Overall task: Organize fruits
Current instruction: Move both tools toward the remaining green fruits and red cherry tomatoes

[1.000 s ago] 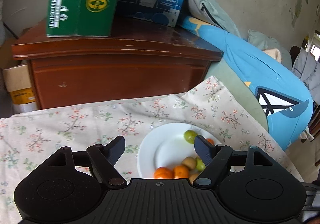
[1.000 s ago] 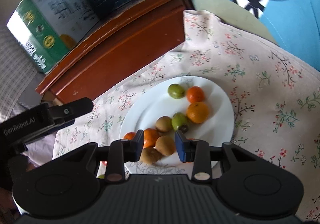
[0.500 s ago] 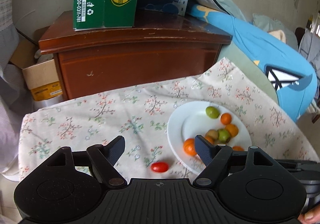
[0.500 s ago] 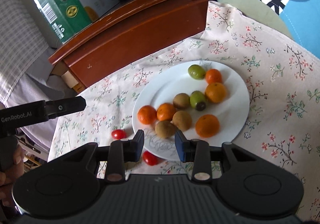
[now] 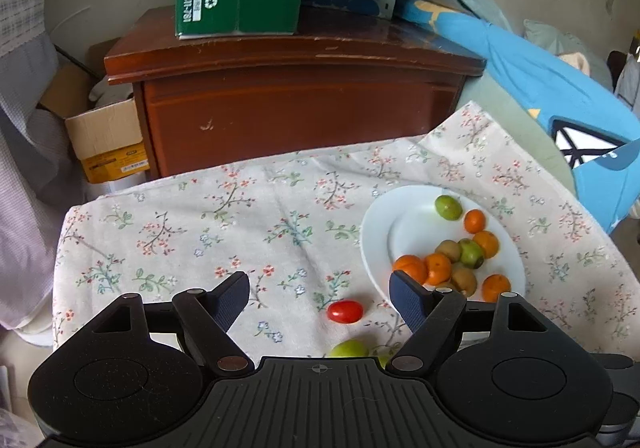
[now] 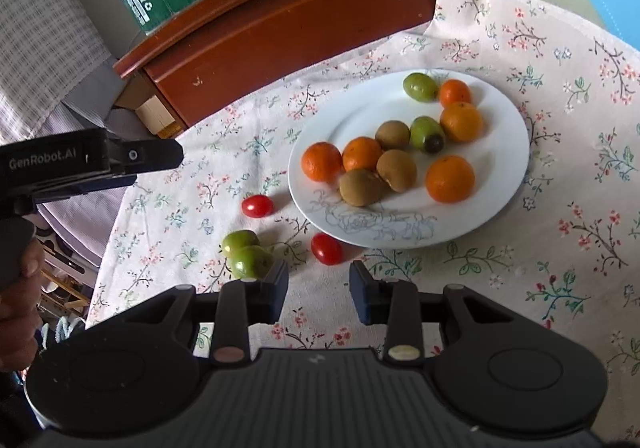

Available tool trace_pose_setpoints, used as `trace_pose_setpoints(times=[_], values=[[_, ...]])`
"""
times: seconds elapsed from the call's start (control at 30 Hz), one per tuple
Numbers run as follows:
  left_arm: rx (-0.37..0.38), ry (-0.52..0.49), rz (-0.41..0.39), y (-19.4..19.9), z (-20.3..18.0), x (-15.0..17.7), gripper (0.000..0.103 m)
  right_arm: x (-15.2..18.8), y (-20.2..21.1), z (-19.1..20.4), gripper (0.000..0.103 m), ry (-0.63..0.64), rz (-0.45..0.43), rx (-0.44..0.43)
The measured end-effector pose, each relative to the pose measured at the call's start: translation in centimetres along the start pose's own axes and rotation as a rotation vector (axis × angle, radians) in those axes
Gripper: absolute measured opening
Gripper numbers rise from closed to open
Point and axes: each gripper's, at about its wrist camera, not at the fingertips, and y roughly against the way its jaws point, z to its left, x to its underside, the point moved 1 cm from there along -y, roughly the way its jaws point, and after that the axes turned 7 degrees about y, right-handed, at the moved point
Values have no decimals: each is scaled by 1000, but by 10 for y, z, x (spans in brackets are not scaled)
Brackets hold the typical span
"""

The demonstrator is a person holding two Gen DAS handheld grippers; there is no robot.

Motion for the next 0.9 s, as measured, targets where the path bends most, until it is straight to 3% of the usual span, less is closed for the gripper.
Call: trace_pose_setpoints(times=[0.43, 0.73, 0.9], values=[[-69, -58, 62, -21, 3, 10, 78, 2, -22, 6, 35, 46, -28, 57], [-54, -49, 93, -38, 7, 16, 78, 6, -29, 15, 19, 109, -66, 99], [-39, -84, 85, -42, 2, 17, 78, 7, -29, 21, 19, 135, -63, 89]])
